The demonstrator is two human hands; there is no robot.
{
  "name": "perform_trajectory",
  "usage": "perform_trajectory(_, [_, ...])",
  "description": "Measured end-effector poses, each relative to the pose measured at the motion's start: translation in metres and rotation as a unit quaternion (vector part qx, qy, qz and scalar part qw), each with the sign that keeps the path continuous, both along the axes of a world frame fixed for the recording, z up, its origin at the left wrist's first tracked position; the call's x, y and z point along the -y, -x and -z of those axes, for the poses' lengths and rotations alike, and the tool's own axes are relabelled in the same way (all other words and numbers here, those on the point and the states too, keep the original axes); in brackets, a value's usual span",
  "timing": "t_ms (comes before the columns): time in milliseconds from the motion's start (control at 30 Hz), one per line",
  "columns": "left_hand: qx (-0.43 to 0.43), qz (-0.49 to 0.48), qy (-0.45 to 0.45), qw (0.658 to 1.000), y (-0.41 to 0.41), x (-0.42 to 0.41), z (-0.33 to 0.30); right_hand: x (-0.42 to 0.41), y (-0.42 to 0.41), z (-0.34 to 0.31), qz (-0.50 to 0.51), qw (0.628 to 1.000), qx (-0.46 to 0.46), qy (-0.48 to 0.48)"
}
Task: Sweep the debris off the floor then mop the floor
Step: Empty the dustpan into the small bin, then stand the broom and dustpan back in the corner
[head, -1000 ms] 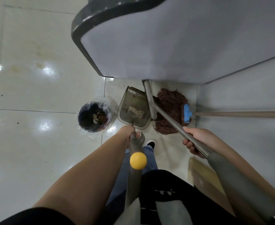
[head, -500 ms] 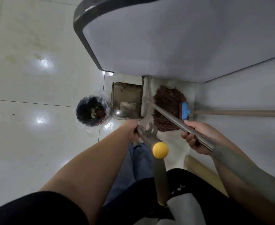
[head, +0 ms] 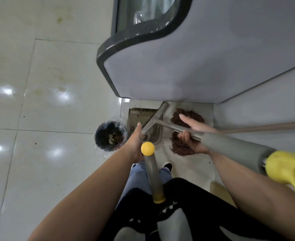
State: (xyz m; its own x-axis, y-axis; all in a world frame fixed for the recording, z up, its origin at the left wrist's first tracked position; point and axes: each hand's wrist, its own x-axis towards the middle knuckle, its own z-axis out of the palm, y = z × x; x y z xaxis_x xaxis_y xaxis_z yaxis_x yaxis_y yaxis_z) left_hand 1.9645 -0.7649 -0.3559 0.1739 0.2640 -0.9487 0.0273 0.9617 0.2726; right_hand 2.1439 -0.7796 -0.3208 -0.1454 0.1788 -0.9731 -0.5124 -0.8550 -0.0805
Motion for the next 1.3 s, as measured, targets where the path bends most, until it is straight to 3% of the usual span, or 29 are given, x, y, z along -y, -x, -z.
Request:
perform_trajectory(133, [0.076,0.031,-0.004,0.997,0.021,-0.001,-0.024,-0.015,0.022,-0.012,-0.046,0.999,0.024,-0.013])
perform_trajectory(267, [0.064,0.053,-0.148,0.986,0.026,-0.008,-0.058,-0.025,0.044,-0.032,-0.046,0.997,-0.017,-0.056])
perform_trajectory(400, [0.040,0.166,-0.402,0.900,0.024,-0.009,-0.102,-0.033,0.058,-0.055,-0.053,0.994,-0.020,-0.099])
perform_trajectory(500, [0.108,0.207,-0.480,0.845,0.015,-0.009,-0.131,-0.035,0.065,-0.066,-0.003,0.985,0.046,-0.167])
perform_trajectory(567, [0.060,0.206,-0.545,0.810,0.009,-0.012,-0.144,-0.035,0.070,-0.074,0.029,0.981,0.042,-0.188])
perform_trajectory(667, [-0.011,0.189,-0.608,0.771,0.012,-0.024,-0.152,-0.035,0.078,-0.084,-0.095,0.973,0.075,-0.199])
perform_trajectory(767, [-0.003,0.183,-0.623,0.760,0.020,-0.037,-0.156,-0.035,0.076,-0.091,-0.177,0.942,0.170,-0.231])
perform_trajectory(833, [0.002,0.181,-0.631,0.754,0.025,-0.043,-0.157,-0.029,0.072,-0.089,-0.182,0.912,0.245,-0.273])
perform_trajectory(900, [0.006,0.170,-0.627,0.760,0.029,-0.047,-0.154,-0.019,0.069,-0.085,-0.167,0.903,0.250,-0.306])
perform_trajectory(1000, [0.001,0.163,-0.608,0.777,0.031,-0.046,-0.141,-0.004,0.071,-0.078,-0.147,0.914,0.217,-0.309])
perform_trajectory(1133, [-0.007,0.128,-0.564,0.816,0.023,-0.043,-0.113,0.019,0.082,-0.065,-0.173,0.922,0.260,-0.228])
perform_trajectory(1233, [-0.030,0.139,-0.546,0.826,0.017,-0.046,-0.098,0.046,0.095,-0.052,-0.136,0.969,0.151,-0.144])
perform_trajectory(1300, [-0.034,0.147,-0.542,0.826,0.014,-0.051,-0.095,0.056,0.104,-0.046,-0.111,0.981,0.095,-0.132])
